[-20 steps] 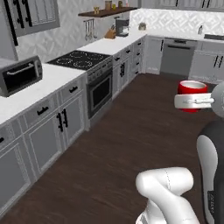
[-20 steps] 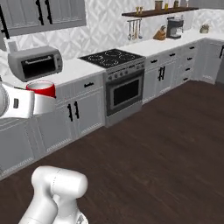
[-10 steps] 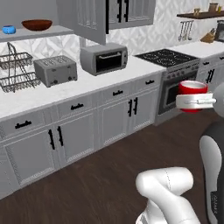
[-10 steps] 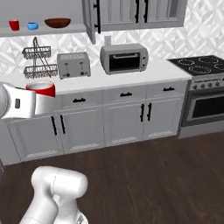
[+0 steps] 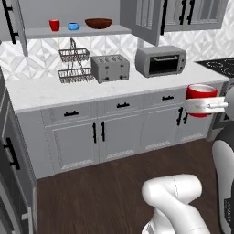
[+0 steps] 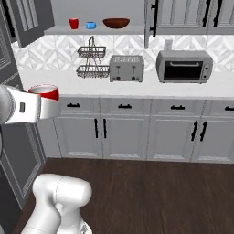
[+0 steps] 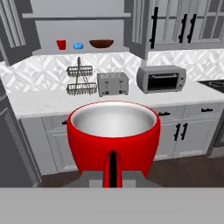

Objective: Gather all objects into one cabinet and sort the glasses and bowls to opposite sides.

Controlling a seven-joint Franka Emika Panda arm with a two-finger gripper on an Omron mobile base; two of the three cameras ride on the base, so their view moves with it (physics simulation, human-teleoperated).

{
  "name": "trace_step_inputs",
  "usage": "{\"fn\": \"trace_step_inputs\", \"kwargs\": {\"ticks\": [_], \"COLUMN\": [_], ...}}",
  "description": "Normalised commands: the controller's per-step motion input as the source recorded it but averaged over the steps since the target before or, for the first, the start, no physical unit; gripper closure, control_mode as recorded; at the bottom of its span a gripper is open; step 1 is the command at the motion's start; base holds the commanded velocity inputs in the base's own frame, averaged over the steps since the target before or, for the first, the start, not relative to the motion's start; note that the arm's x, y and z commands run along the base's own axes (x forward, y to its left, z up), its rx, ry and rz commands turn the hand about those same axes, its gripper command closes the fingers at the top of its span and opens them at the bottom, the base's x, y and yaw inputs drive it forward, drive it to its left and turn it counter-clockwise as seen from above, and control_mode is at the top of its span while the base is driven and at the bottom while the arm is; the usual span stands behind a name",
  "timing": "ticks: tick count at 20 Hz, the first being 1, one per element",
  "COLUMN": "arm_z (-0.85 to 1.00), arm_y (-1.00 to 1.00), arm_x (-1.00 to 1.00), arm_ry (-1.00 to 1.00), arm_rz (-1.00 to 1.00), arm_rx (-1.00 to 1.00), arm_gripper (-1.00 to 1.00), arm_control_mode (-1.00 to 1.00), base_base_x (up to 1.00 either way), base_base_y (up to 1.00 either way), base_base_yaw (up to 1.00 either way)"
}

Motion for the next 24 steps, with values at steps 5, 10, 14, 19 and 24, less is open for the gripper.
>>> {"fn": "trace_step_inputs", "kwargs": {"ticks": [5,10,14,19,24], "arm_z": [0.00,0.00,0.00,0.00,0.00], "arm_y": [0.00,0.00,0.00,0.00,0.00], "arm_x": [0.00,0.00,0.00,0.00,0.00], "arm_ry": [0.00,0.00,0.00,0.00,0.00], "arm_rz": [0.00,0.00,0.00,0.00,0.00], "arm_rx": [0.00,0.00,0.00,0.00,0.00], "arm_gripper": [1.00,1.00,1.00,1.00,1.00], "arm_control_mode": [1.00,1.00,1.00,1.00,1.00], "base_base_x": [0.41,0.55,0.71,0.74,0.67], "base_base_y": [-0.35,0.10,0.17,0.07,0.19], "base_base_yaw": [0.25,0.31,0.12,-0.02,-0.18]}}
